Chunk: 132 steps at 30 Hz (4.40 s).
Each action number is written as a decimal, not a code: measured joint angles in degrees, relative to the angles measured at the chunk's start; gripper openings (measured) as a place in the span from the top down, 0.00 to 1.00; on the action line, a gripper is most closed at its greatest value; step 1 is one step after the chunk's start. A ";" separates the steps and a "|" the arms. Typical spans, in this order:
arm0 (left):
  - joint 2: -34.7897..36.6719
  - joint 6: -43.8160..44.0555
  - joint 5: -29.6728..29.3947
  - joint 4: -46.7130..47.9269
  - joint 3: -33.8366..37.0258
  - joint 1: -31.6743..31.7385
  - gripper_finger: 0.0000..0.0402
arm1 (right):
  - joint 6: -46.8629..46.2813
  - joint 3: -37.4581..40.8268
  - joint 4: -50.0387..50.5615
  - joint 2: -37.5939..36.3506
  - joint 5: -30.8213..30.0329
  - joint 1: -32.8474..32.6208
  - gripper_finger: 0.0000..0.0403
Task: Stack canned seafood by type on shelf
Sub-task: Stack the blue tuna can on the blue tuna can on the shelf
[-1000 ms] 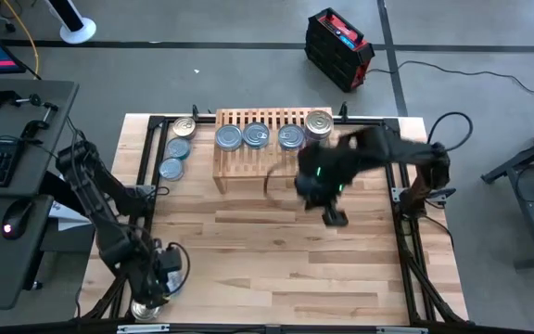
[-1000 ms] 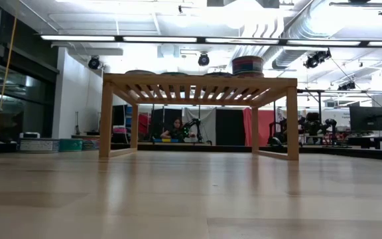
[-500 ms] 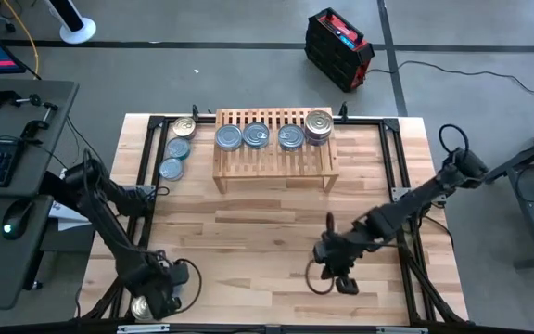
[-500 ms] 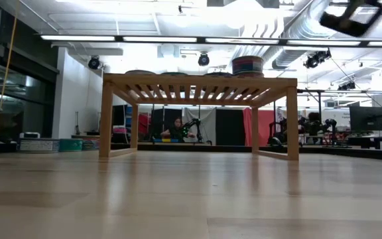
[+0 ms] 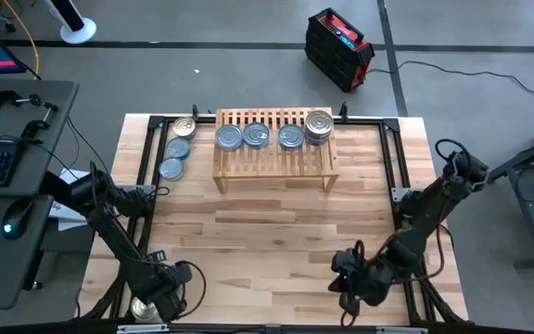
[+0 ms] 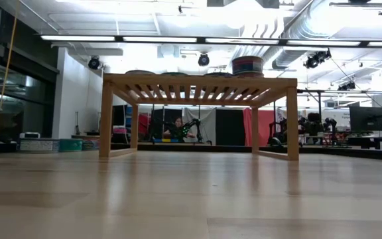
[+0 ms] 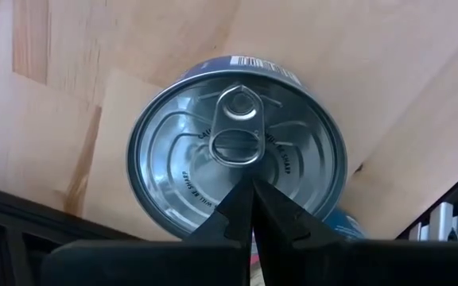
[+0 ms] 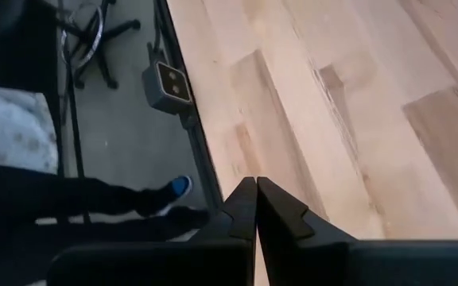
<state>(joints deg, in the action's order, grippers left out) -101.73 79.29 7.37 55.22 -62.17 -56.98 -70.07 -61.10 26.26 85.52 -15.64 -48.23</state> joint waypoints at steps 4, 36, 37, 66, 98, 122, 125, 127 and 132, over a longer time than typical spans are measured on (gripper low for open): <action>0.00 1.41 -2.39 -1.59 0.02 0.37 1.00 | -2.37 0.00 0.05 0.00 -0.72 -0.73 1.00; -0.41 -31.39 -25.48 -35.82 -12.39 30.26 1.00 | 17.58 0.04 -5.82 0.00 -7.70 5.18 1.00; -0.34 -32.26 -26.42 -35.60 -12.57 29.19 1.00 | 18.45 0.04 -6.15 0.01 -8.60 5.97 1.00; 5.89 -58.46 -26.76 -53.97 15.89 29.87 1.00 | 2.20 0.09 -18.70 21.51 -2.59 23.88 0.95; 1.18 -54.29 -24.42 -64.81 18.75 31.57 1.00 | 1.73 -1.12 -27.35 25.83 1.41 28.00 1.00; 5.55 -44.38 -23.73 -61.50 18.94 28.74 1.00 | 16.37 -17.06 -13.88 22.98 6.95 27.80 1.00; 11.78 -45.67 -23.94 -55.43 19.02 28.23 1.00 | 22.36 -24.98 -2.07 22.93 4.48 27.27 1.00; 16.35 -47.22 -25.50 -51.86 18.95 28.18 1.00 | 26.42 -30.32 5.90 22.91 0.32 26.89 1.00; 23.81 -51.78 -31.82 -46.74 19.08 30.21 1.00 | 28.14 -37.25 20.40 22.79 -4.16 27.24 1.00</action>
<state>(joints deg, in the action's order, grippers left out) -77.93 27.51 -24.45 8.48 -43.09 -26.77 -41.93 -98.36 46.67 108.30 -19.80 -20.99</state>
